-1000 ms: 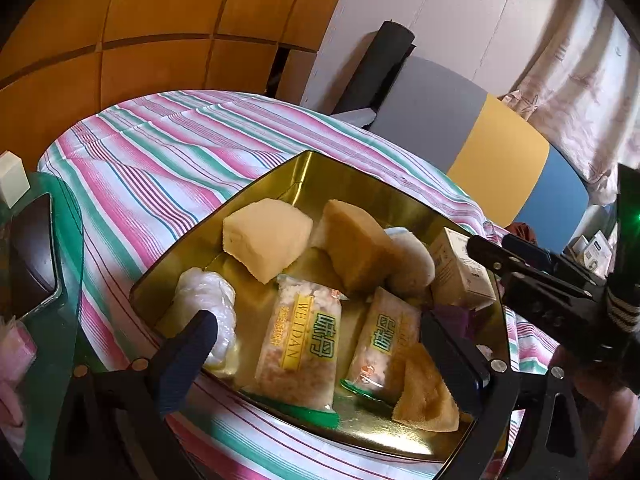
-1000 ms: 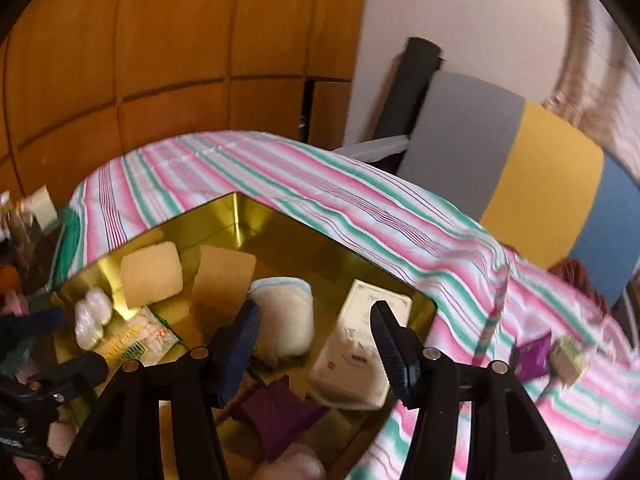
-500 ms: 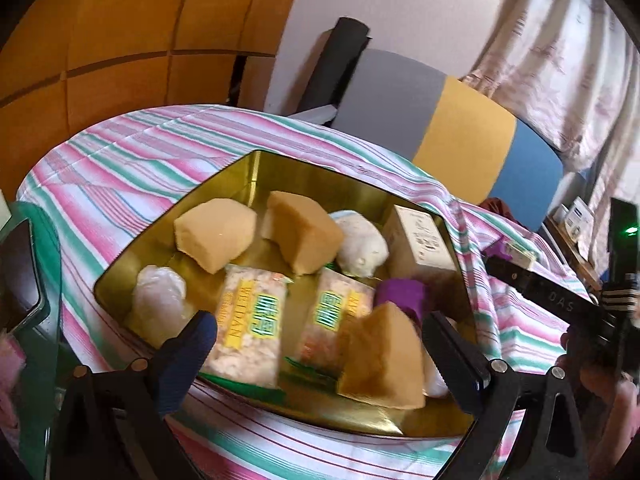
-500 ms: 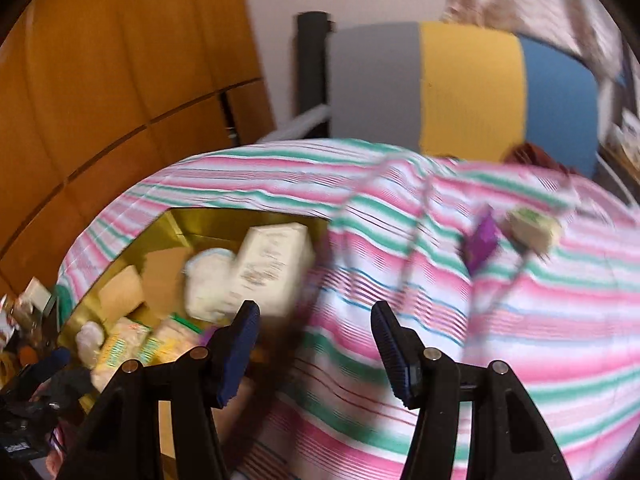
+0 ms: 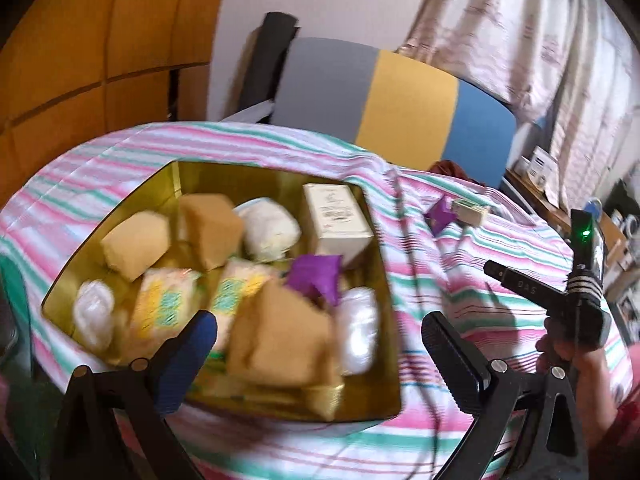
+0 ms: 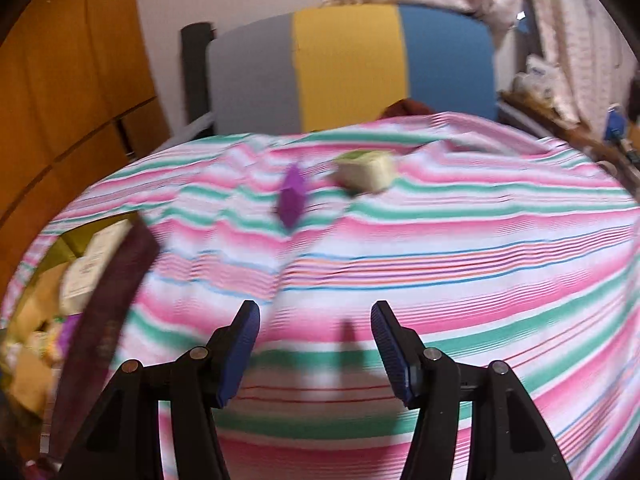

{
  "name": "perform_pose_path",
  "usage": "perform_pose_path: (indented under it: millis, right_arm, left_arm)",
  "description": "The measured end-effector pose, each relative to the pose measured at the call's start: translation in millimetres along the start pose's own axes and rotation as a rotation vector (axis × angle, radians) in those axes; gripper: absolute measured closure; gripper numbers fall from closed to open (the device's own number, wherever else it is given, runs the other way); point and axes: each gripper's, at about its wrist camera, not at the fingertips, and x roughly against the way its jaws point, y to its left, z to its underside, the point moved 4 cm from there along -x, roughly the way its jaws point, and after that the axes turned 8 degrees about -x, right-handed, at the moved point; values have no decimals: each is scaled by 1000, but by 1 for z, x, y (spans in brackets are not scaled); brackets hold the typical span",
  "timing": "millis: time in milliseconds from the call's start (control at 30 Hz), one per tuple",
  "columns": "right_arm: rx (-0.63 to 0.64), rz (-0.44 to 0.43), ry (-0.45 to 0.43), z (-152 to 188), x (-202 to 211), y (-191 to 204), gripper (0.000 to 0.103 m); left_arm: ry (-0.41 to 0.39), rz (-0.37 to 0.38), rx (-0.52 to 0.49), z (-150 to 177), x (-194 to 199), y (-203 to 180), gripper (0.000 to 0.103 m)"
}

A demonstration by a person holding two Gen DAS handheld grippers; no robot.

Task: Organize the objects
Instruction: 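Grasp the second purple item with the left gripper while right reaches the green tea box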

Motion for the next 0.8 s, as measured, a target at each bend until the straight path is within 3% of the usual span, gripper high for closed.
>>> perform_pose_path:
  millis: [167, 500, 600, 800]
  right_arm:
    - [-17, 170, -92, -8, 3, -38, 44]
    - [-72, 156, -148, -5, 6, -55, 44]
    - [-95, 148, -180, -4, 11, -59, 38]
    - [-156, 149, -205, -3, 16, -66, 38]
  left_arm:
    - [-2, 51, -63, -34, -18, -40, 0]
    - [52, 108, -118, -98, -108, -118, 0]
    - [67, 76, -136, -109, -141, -133, 0]
    - [102, 32, -196, -118, -201, -158, 1]
